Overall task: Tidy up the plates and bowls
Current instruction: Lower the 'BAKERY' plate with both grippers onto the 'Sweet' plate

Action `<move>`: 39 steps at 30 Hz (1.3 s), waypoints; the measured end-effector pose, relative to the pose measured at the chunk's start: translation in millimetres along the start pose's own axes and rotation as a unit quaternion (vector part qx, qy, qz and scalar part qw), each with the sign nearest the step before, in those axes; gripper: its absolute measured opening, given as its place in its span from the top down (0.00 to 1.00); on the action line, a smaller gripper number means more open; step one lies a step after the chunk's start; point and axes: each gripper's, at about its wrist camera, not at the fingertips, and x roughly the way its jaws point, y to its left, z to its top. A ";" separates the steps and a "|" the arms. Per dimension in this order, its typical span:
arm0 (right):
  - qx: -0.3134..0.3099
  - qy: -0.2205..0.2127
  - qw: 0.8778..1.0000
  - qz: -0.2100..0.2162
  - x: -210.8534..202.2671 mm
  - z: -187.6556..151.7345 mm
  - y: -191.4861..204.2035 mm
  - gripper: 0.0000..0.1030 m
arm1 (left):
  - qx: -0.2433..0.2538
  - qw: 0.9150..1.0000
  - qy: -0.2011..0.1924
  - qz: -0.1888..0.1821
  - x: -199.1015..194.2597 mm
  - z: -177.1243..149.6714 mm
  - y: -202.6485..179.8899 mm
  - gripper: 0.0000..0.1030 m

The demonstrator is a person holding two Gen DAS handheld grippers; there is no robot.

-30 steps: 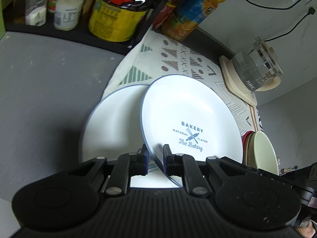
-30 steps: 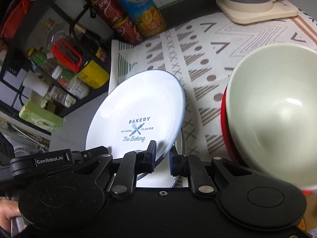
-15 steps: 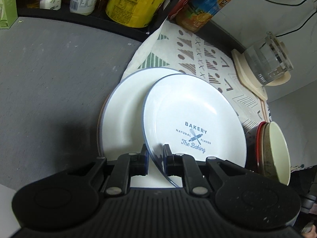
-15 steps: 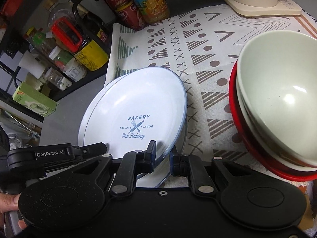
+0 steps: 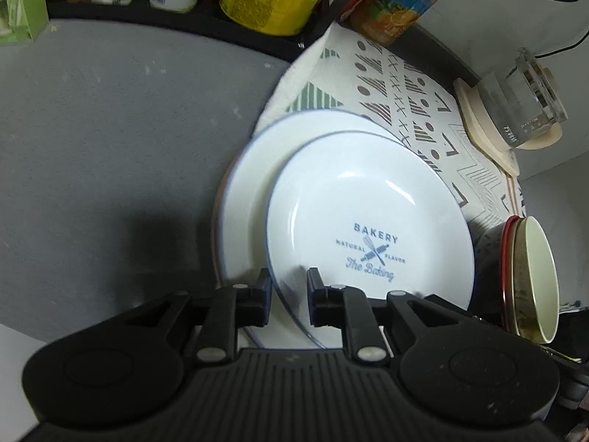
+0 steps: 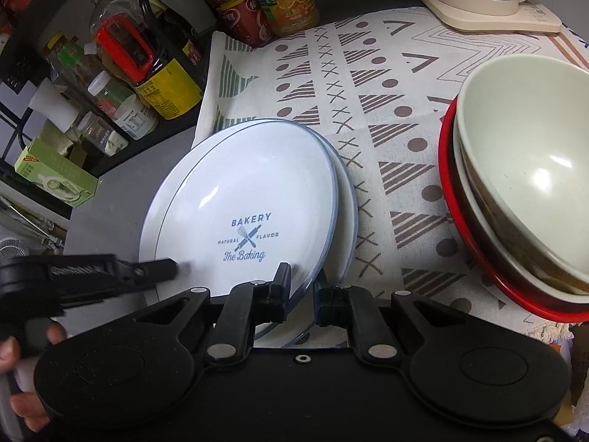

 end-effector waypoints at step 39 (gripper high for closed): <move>-0.017 0.019 0.999 -0.045 27.6 16.9 12.0 0.86 | 0.007 0.997 -0.043 0.062 1.7 16.2 15.3 0.62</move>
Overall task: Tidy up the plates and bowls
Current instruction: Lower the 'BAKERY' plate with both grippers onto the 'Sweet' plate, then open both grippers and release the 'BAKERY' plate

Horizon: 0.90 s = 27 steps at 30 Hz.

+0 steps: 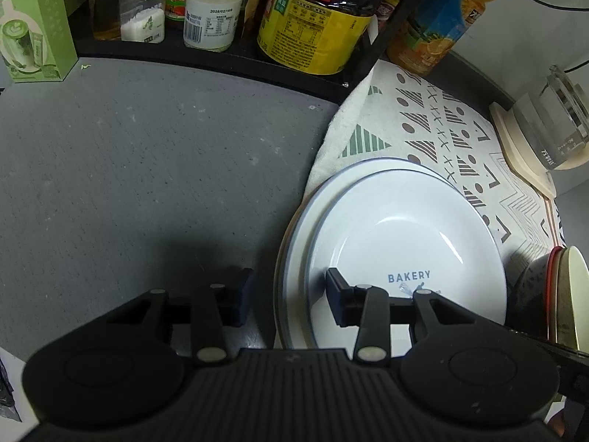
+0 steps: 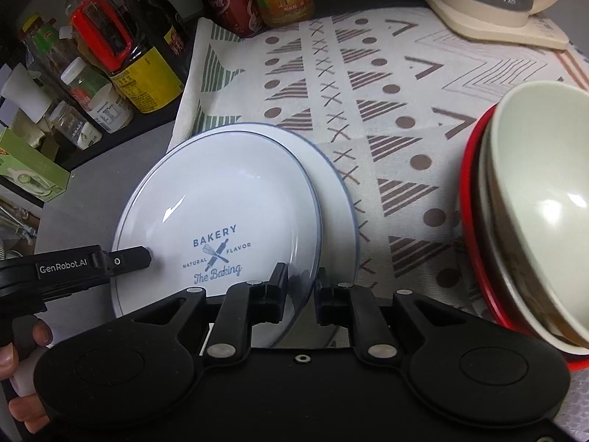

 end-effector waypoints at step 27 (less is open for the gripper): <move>0.009 -0.048 0.997 0.051 -77.0 -2.2 -25.6 0.37 | 0.014 0.999 0.023 0.024 -8.5 4.9 -11.7 0.53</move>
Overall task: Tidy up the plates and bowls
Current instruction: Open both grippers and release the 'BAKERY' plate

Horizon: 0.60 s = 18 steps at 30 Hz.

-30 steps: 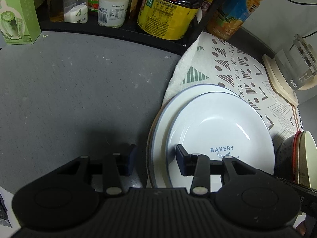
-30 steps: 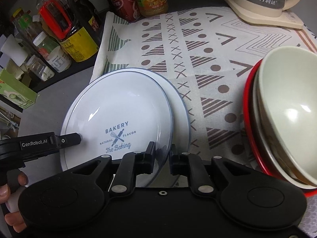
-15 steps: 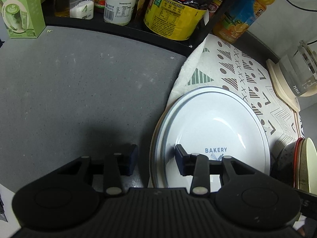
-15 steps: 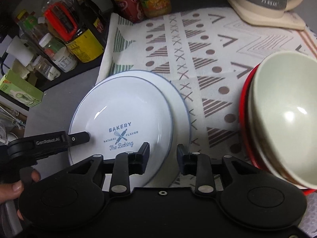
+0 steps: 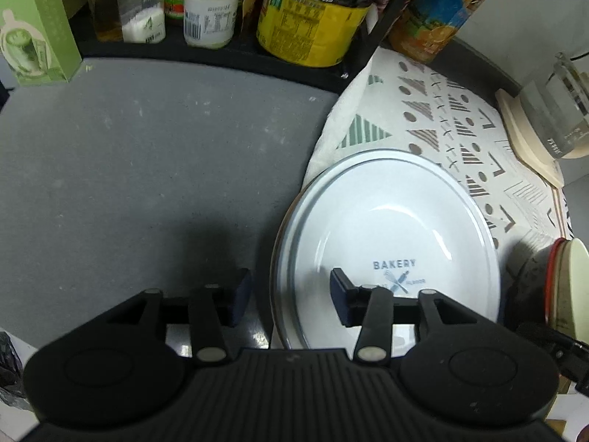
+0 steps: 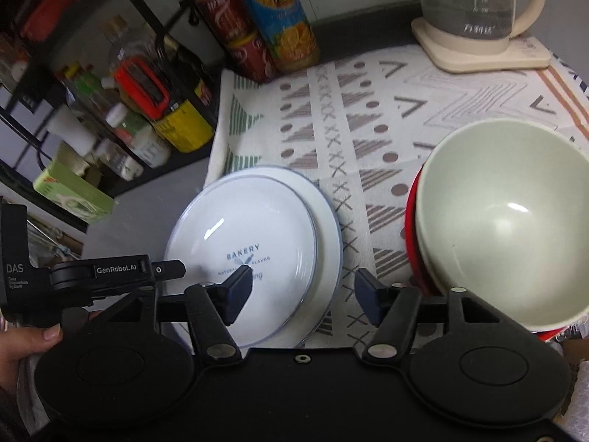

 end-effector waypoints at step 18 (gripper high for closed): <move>0.004 -0.089 0.996 -0.013 -64.0 -14.2 -19.9 0.00 | 0.092 0.995 -0.034 0.000 -52.9 -19.1 -49.1 0.19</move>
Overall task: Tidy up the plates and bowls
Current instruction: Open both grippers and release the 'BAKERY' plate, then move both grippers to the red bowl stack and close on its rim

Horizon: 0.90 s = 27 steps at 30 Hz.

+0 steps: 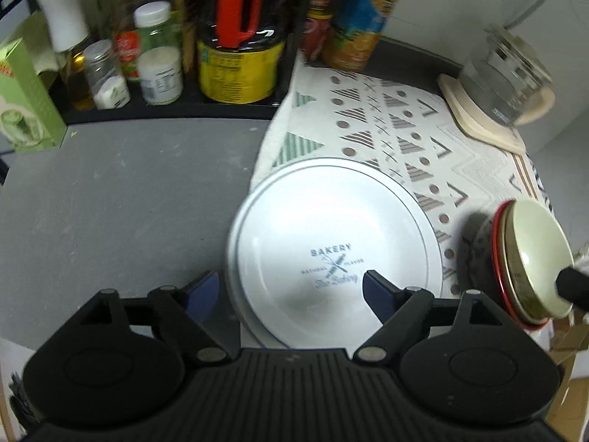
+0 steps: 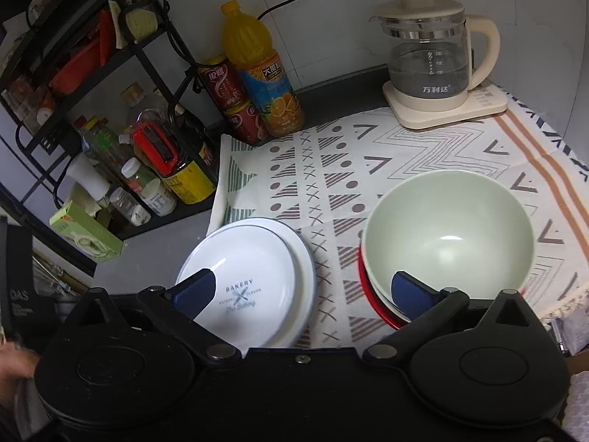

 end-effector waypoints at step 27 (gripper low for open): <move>0.084 -0.041 0.992 -0.087 -30.4 -18.7 -74.8 0.00 | 0.105 0.993 -0.003 -0.051 -11.1 -0.5 -86.3 0.15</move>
